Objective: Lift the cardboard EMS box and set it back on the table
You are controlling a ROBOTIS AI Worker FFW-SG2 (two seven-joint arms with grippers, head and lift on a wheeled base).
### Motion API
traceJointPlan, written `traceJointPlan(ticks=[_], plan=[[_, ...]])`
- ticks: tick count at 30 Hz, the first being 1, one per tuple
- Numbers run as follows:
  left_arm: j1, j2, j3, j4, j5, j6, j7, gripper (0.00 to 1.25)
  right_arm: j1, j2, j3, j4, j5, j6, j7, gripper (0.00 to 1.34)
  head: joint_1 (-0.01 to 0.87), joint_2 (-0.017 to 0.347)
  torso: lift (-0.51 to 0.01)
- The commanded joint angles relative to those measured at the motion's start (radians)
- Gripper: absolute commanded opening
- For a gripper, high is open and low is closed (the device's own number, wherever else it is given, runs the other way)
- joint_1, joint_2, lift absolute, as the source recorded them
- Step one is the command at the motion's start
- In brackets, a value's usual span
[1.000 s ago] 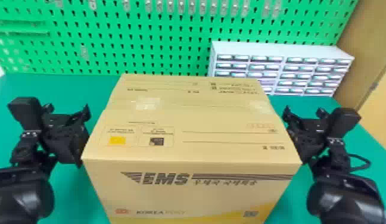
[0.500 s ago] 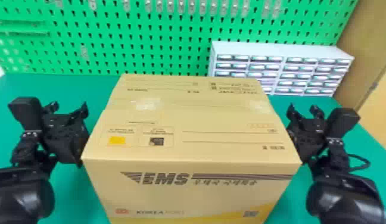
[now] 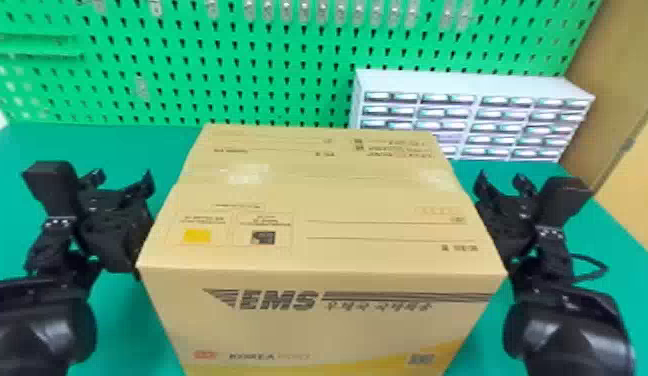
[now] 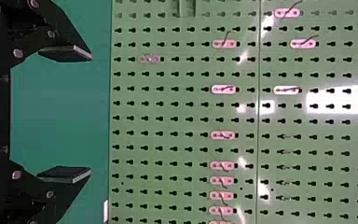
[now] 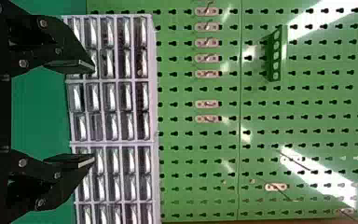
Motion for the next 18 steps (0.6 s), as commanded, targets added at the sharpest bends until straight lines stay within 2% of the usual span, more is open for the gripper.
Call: traceJointPlan(ticks=[1,18], plan=[[-0.008,-0.001,-0.015,0.005,0.005,0.0,0.0,0.86,-0.006,0.001,0.019,0.0,0.004,-0.002,-0.015,0.77,0.678,-0.017,-0.091],[-0.016,-0.001,-0.058,0.014,0.014,0.0,0.0,0.85,-0.015,0.001,0.071,0.02,0.002,-0.019,-0.057,0.76,0.678,-0.017,-0.091]])
